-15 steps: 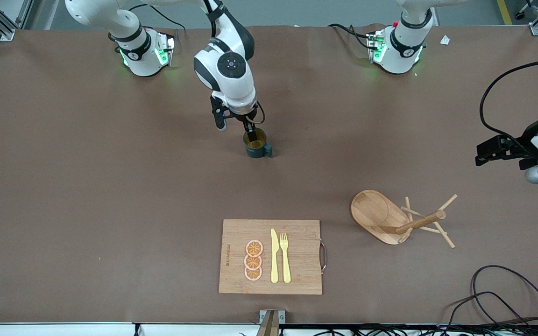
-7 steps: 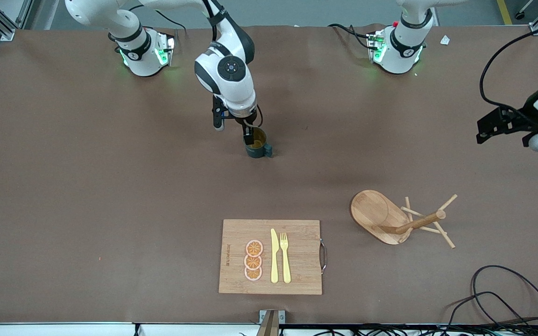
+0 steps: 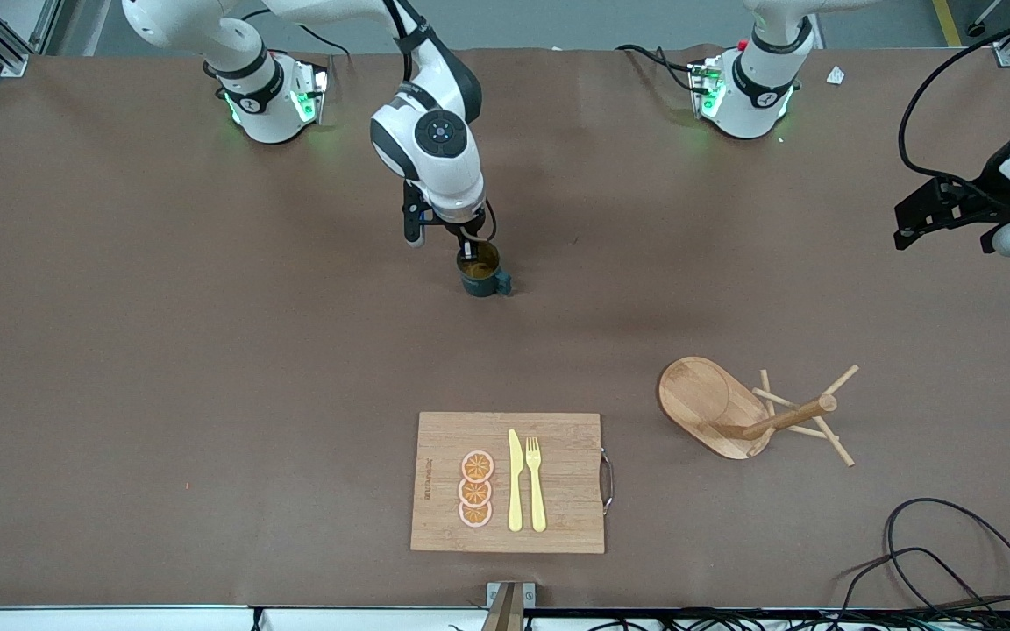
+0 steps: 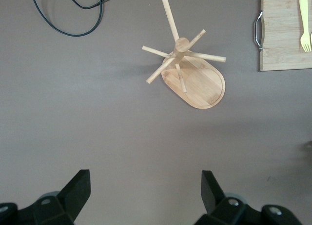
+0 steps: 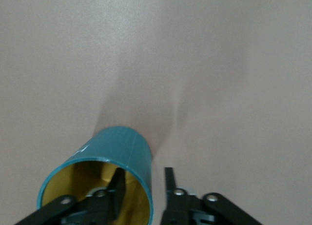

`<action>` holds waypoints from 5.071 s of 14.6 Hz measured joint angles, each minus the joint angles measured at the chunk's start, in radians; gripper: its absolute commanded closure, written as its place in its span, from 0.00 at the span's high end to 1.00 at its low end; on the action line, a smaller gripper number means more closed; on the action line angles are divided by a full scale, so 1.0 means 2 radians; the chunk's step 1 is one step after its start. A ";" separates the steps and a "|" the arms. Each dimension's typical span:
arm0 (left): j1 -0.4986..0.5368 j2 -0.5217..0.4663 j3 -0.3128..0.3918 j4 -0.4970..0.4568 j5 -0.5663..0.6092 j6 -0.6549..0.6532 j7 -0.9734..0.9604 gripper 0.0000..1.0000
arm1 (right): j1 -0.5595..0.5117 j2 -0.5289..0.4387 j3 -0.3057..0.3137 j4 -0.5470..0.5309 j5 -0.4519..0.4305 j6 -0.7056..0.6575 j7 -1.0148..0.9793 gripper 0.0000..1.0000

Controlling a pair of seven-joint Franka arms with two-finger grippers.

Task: Transfer cup from left to right arm and place
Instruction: 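Grasp the mug with the right gripper while the left gripper releases, withdraws, then carry the mug with the right gripper away from the stand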

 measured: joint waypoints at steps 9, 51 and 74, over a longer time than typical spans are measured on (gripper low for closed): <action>0.002 0.003 0.001 -0.005 -0.031 0.001 0.000 1.00 | 0.001 0.003 0.000 0.003 -0.002 0.002 -0.087 0.00; 0.014 0.008 -0.002 -0.005 -0.031 0.044 0.000 1.00 | -0.424 -0.095 -0.011 -0.060 -0.067 -0.073 -2.004 0.01; 0.014 0.008 -0.002 -0.006 -0.031 0.044 0.000 1.00 | -0.465 -0.030 0.001 -0.056 -0.051 0.024 -2.308 1.00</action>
